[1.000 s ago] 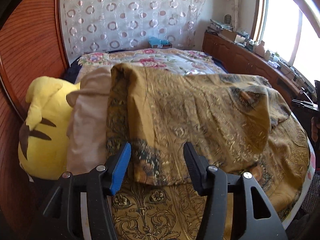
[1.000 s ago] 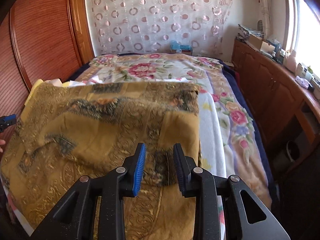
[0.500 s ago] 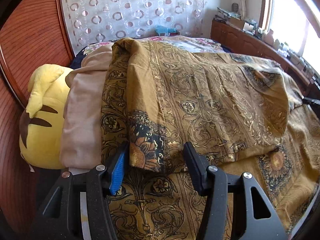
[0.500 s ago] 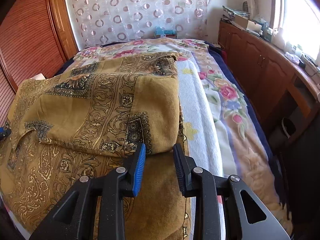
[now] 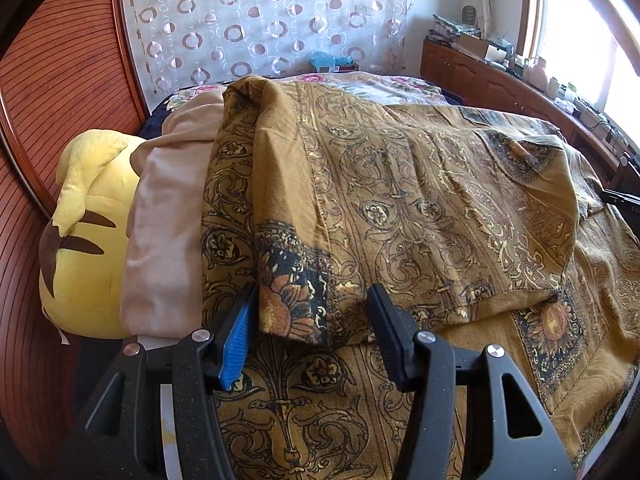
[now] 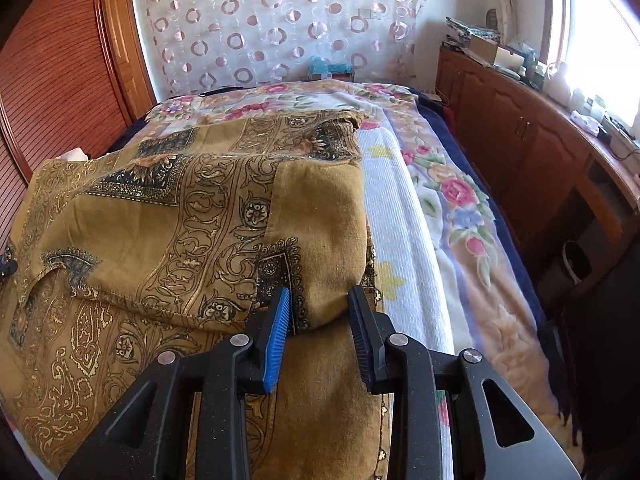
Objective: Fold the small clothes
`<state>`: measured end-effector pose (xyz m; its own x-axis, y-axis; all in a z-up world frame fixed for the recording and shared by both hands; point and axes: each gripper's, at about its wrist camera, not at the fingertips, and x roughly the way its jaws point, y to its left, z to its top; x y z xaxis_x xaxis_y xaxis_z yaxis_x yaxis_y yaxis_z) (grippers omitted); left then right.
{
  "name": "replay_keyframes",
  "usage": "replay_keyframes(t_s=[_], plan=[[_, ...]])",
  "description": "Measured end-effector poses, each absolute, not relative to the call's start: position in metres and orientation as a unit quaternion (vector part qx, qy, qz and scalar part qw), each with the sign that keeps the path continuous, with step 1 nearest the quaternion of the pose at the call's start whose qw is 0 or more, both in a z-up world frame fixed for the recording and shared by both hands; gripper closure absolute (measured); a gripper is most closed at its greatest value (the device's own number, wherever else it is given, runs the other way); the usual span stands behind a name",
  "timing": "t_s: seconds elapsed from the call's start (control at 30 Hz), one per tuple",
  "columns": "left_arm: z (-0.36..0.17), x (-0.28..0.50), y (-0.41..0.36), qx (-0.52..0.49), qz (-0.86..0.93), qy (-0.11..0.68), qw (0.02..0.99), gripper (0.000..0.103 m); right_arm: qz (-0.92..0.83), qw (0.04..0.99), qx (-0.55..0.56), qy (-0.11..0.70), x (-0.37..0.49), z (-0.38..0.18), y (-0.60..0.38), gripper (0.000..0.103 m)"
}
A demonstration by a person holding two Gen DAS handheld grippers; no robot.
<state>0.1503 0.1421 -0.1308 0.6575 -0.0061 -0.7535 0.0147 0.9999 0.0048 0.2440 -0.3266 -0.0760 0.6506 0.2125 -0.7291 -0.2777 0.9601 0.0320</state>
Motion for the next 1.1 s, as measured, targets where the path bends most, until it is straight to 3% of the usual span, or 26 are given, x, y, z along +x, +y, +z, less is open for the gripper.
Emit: replay_keyframes(t_s=[0.17, 0.2, 0.27, 0.47, 0.5, 0.57, 0.6, 0.63, 0.67, 1.1], plan=[[-0.12, 0.138, 0.154, -0.035, -0.026, 0.397, 0.917, 0.048, 0.13, 0.907, -0.058, 0.395, 0.244, -0.077, -0.32, 0.069], [-0.118, 0.135, 0.156, -0.042, -0.028, 0.39, 0.92, 0.051, 0.131, 0.907, -0.059, 0.395, 0.244, -0.076, -0.32, 0.069], [-0.112, 0.133, 0.161, -0.046, -0.029, 0.382, 0.923, 0.068, 0.133, 0.907, -0.056, 0.396, 0.244, -0.076, -0.322, 0.069], [-0.111, 0.141, 0.163, -0.038, -0.031, 0.39, 0.919, 0.074, 0.13, 0.908, -0.066, 0.393, 0.241, -0.075, -0.321, 0.07], [-0.114, 0.142, 0.162, -0.037, -0.028, 0.395, 0.917, 0.074, 0.132, 0.908, -0.066, 0.393, 0.241, -0.074, -0.321, 0.072], [-0.12, 0.147, 0.162, -0.038, -0.024, 0.407, 0.912, 0.074, 0.137, 0.907, -0.064, 0.392, 0.241, -0.073, -0.321, 0.091], [-0.122, 0.148, 0.162, -0.038, -0.024, 0.409, 0.911, 0.074, 0.144, 0.907, -0.063, 0.391, 0.241, -0.073, -0.321, 0.095], [-0.123, 0.148, 0.162, -0.036, -0.026, 0.41, 0.911, 0.078, 0.152, 0.908, -0.065, 0.386, 0.239, -0.071, -0.319, 0.1], [-0.122, 0.146, 0.16, -0.033, -0.03, 0.404, 0.913, 0.097, 0.154, 0.91, -0.077, 0.377, 0.235, -0.069, -0.316, 0.1], [-0.046, 0.097, 0.163, -0.05, -0.04, 0.306, 0.95, 0.101, 0.185, 0.936, -0.041, 0.297, 0.194, -0.008, -0.349, 0.1]])
